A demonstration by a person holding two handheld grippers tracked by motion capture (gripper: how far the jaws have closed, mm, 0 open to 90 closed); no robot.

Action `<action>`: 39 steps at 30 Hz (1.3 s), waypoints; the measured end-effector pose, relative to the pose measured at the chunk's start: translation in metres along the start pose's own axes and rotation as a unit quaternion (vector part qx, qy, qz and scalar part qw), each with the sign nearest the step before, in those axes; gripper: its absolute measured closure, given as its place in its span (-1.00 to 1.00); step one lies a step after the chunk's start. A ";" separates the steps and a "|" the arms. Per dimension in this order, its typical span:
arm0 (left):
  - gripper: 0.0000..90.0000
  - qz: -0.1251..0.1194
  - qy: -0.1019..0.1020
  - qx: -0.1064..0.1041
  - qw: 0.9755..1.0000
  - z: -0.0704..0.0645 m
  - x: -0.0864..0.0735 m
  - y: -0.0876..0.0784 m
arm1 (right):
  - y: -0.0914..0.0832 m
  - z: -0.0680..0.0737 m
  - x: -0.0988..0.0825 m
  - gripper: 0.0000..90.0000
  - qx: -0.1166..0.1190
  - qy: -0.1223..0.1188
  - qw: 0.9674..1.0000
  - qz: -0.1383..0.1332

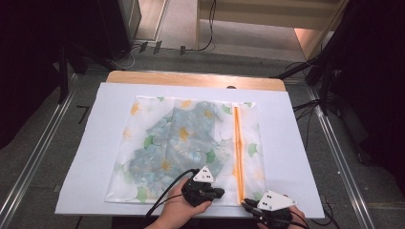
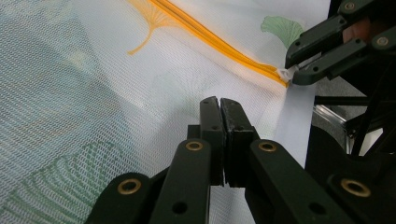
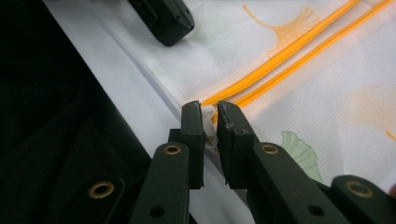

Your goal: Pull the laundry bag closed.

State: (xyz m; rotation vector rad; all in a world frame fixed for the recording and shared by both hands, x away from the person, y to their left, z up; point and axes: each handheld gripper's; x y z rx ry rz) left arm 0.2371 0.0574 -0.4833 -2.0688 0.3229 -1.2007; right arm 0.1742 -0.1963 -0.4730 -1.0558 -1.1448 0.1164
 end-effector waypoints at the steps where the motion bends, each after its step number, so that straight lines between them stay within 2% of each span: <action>1: 0.98 0.001 0.000 0.000 1.000 0.000 0.000 0.000 | -0.001 -0.001 0.000 0.83 0.000 0.003 1.000 -0.004; 4: 0.98 0.001 0.000 -0.001 1.000 0.000 0.000 0.000 | -0.003 -0.002 0.001 0.86 0.002 0.008 1.000 -0.018; 5: 0.98 0.001 0.000 -0.001 1.000 0.000 0.000 0.000 | -0.004 -0.003 0.001 0.92 0.007 0.013 1.000 -0.021; 7: 0.98 0.001 0.000 -0.001 1.000 0.000 0.000 0.000 | -0.005 -0.004 0.002 0.94 0.001 0.022 0.999 -0.026; 9: 0.98 0.002 0.001 -0.001 1.000 0.001 0.000 0.000 | -0.006 -0.007 0.002 0.99 0.014 0.034 0.999 -0.033; 12: 0.98 0.001 0.000 -0.001 1.000 0.000 0.000 0.000 | -0.004 -0.007 0.002 1.00 0.015 0.034 0.999 -0.027; 16: 0.97 0.001 0.001 -0.001 1.000 0.000 0.000 0.000 | 0.000 -0.005 0.005 1.00 0.019 0.036 0.999 -0.032; 20: 0.96 0.001 0.007 0.006 1.000 -0.003 0.000 0.000 | 0.003 -0.006 0.006 0.98 0.020 0.040 0.999 -0.024; 23: 1.00 0.007 0.007 -0.005 1.000 -0.005 0.001 0.001 | 0.007 -0.006 0.007 0.99 0.021 0.040 0.999 -0.022; 27: 1.00 0.008 0.009 -0.018 1.000 -0.014 0.004 0.005 | 0.009 -0.006 0.011 1.00 0.016 0.046 0.999 -0.019; 29: 1.00 0.012 0.013 -0.017 1.000 -0.017 0.004 0.008 | 0.009 -0.006 0.012 1.00 0.021 0.048 0.998 -0.021; 30: 1.00 0.012 0.020 -0.015 1.000 -0.023 0.005 0.013 | 0.010 -0.008 0.013 1.00 0.028 0.063 0.997 -0.017; 33: 1.00 0.010 0.024 -0.004 1.000 -0.029 0.007 0.018 | 0.010 -0.010 0.013 1.00 0.030 0.075 0.997 -0.009; 37: 1.00 0.012 0.030 -0.001 0.999 -0.031 0.008 0.021 | 0.008 -0.010 0.015 1.00 0.033 0.097 0.995 -0.006; 39: 1.00 0.012 0.016 -0.013 1.000 -0.028 0.008 0.021 | 0.008 -0.010 0.016 1.00 0.029 0.099 0.995 -0.007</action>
Point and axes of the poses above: each handheld gripper's, and its own axes: y roughly forward along the jaws, x roughly out of its top, z roughly to its left, and after that the axes turned 3 degrees about z, right-handed
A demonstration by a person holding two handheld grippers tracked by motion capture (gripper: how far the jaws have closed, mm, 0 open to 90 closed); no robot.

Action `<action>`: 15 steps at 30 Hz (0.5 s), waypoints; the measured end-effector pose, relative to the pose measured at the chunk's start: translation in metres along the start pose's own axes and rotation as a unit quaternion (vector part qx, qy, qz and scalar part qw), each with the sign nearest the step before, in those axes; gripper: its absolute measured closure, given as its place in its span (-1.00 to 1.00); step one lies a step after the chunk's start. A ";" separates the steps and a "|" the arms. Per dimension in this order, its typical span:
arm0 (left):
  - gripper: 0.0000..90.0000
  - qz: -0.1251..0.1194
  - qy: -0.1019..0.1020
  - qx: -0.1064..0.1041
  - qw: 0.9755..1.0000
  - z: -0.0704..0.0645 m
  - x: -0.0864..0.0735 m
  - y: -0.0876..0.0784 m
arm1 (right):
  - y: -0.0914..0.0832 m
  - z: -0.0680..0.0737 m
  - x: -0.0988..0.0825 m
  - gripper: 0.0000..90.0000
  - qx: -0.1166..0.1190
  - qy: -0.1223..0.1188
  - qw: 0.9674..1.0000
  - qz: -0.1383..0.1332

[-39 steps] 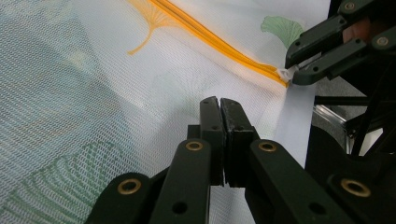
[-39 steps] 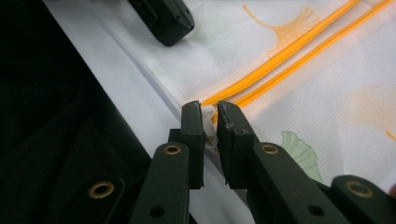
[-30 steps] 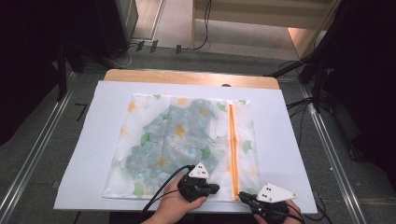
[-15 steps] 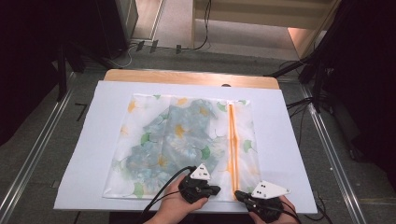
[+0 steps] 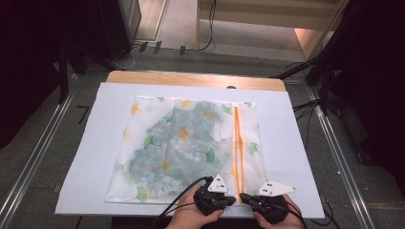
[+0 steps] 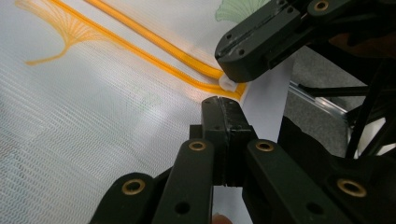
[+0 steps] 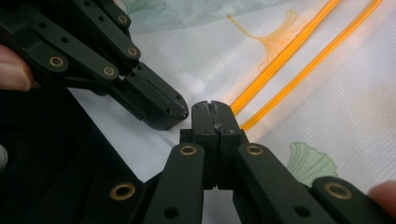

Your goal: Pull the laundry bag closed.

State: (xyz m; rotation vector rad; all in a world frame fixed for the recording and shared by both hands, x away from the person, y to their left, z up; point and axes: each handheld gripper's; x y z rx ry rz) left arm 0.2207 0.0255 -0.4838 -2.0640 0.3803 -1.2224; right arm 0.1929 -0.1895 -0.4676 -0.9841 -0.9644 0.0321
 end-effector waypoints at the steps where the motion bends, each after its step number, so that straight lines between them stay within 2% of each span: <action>1: 1.00 0.002 -0.001 -0.003 1.000 0.001 0.000 0.000 | 0.000 0.000 0.001 1.00 -0.003 0.001 1.000 -0.002; 4: 1.00 0.002 0.006 0.000 1.000 -0.001 0.000 0.000 | 0.001 0.001 0.003 1.00 -0.008 -0.002 1.000 -0.001; 5: 1.00 0.003 0.018 0.009 1.000 -0.003 0.000 0.000 | 0.001 0.001 0.004 1.00 -0.013 -0.006 1.000 0.000; 6: 1.00 0.000 0.020 0.011 1.000 -0.004 0.000 0.000 | 0.003 0.001 0.006 1.00 -0.020 -0.007 1.000 0.002; 11: 1.00 0.004 0.012 -0.003 1.000 0.000 0.000 0.000 | 0.005 0.000 0.008 1.00 -0.031 0.000 0.999 0.009; 15: 1.00 0.005 0.014 -0.004 1.000 0.000 0.000 0.000 | 0.005 -0.001 0.011 1.00 -0.038 0.001 0.999 0.004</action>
Point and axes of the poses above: each handheld gripper's, and its own axes: y roughly forward along the jaws, x roughly out of its top, z roughly to its left, and after that the axes turned 3 degrees about z, right-handed
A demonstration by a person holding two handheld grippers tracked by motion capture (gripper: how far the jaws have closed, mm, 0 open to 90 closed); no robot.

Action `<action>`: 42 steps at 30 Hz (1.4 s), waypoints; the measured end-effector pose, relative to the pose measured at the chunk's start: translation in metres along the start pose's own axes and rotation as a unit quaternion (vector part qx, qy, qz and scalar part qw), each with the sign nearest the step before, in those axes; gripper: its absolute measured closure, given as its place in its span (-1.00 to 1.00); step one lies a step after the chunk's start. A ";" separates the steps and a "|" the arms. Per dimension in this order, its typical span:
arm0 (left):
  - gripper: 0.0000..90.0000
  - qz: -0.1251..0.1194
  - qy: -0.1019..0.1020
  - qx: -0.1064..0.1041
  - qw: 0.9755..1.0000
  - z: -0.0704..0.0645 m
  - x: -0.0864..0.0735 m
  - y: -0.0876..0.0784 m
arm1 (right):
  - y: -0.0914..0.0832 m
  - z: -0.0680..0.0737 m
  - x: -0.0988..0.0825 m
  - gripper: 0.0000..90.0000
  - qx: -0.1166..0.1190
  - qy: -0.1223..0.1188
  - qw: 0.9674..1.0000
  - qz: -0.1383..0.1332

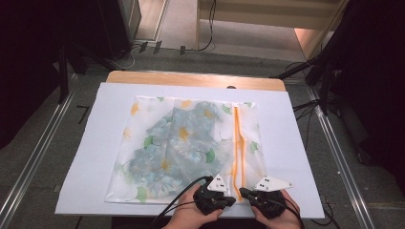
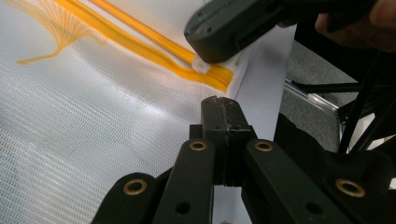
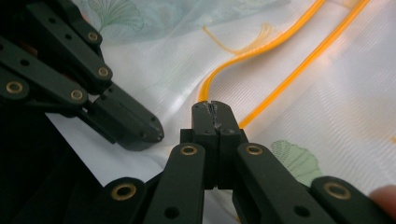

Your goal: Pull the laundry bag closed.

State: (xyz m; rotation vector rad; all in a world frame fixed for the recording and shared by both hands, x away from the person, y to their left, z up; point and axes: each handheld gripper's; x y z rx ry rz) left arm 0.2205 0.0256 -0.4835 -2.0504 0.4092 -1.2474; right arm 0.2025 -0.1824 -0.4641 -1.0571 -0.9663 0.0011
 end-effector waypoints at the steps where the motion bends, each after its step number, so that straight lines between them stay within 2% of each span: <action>1: 1.00 0.000 0.000 0.000 1.000 0.000 0.000 0.000 | 0.000 0.000 0.000 1.00 0.000 0.000 1.000 0.000; 7: 1.00 0.002 -0.002 -0.007 1.000 0.001 0.000 0.000 | -0.002 -0.002 0.004 1.00 -0.005 -0.010 1.000 -0.007; 10: 1.00 0.003 -0.002 -0.010 1.000 0.001 0.000 0.000 | -0.004 -0.004 0.005 1.00 -0.017 -0.014 1.000 -0.015; 12: 1.00 0.002 -0.007 -0.012 1.000 0.001 0.000 0.000 | -0.006 -0.016 0.008 1.00 -0.016 -0.001 0.999 -0.033; 14: 1.00 0.001 -0.007 -0.016 1.000 0.002 -0.001 0.000 | -0.004 -0.020 0.009 1.00 -0.013 -0.005 0.999 -0.038; 19: 1.00 0.001 -0.007 -0.016 1.000 0.002 -0.001 0.000 | 0.001 -0.021 0.015 1.00 -0.014 -0.019 0.999 -0.039; 42: 1.00 -0.001 -0.004 -0.011 1.000 0.001 -0.001 -0.001 | 0.020 -0.050 0.048 1.00 -0.030 -0.015 0.998 -0.046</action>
Point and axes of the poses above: each handheld gripper's, and its own axes: y roughly forward along the jaws, x roughly out of its top, z roughly to its left, and after that the axes turned 3 degrees about z, right-handed
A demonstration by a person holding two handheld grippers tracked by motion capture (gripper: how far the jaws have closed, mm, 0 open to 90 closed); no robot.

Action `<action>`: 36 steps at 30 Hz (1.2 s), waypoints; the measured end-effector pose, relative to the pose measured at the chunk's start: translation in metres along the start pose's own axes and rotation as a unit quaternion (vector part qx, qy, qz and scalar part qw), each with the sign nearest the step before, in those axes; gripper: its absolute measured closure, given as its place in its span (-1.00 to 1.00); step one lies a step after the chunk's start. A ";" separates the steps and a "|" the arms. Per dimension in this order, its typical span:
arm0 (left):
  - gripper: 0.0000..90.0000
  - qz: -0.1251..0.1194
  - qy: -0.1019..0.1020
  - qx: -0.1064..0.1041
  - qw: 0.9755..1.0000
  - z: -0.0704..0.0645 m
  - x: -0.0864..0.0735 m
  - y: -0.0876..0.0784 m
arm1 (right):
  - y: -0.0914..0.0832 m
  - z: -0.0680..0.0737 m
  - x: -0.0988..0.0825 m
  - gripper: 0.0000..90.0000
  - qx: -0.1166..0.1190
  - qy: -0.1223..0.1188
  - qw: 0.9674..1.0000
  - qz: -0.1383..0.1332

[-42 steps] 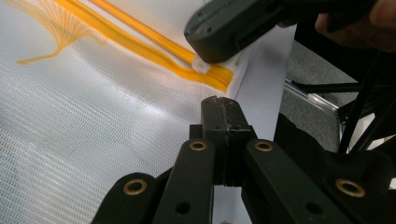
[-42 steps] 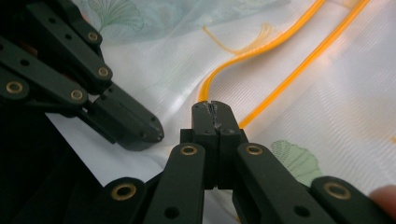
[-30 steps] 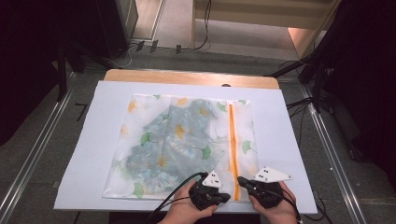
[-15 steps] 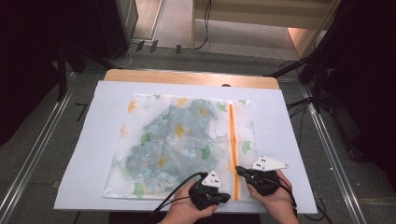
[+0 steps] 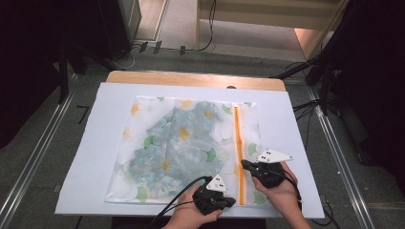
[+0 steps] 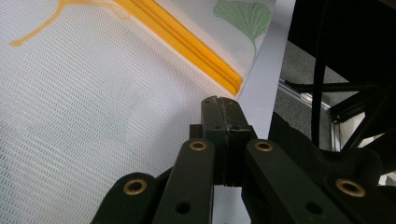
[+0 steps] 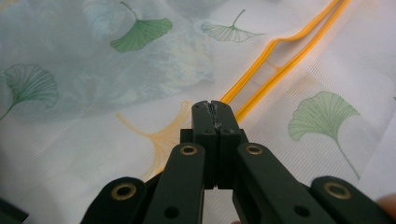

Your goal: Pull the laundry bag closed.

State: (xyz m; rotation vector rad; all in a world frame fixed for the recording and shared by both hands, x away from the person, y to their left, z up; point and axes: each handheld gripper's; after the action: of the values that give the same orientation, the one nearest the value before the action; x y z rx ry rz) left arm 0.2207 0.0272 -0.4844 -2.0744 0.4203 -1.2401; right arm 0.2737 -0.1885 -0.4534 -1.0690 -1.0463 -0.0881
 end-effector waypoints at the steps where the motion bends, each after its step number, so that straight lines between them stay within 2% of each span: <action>1: 1.00 0.001 0.001 0.000 1.000 0.000 0.000 0.000 | 0.001 -0.001 0.001 1.00 -0.001 0.002 1.000 0.000; 11: 1.00 0.000 0.000 0.001 1.000 0.000 0.000 0.000 | 0.022 -0.014 0.017 1.00 -0.007 0.003 1.000 0.006; 28: 1.00 0.000 -0.002 0.000 1.000 0.000 0.000 0.000 | 0.040 -0.034 0.036 1.00 -0.024 0.008 1.000 0.010; 36: 1.00 0.002 0.001 0.001 1.000 0.000 0.000 0.000 | 0.054 -0.046 0.053 1.00 -0.036 0.014 0.999 0.016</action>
State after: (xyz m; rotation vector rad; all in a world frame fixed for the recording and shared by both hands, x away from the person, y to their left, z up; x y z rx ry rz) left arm 0.2203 0.0275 -0.4842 -2.0696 0.4224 -1.2403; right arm 0.3610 -0.1733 -0.4545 -1.1467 -1.0063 -0.1155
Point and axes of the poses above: each handheld gripper's, and its own axes: y roughly forward along the jaws, x roughly out of its top, z roughly to its left, and after that the axes turned 3 degrees about z, right-handed
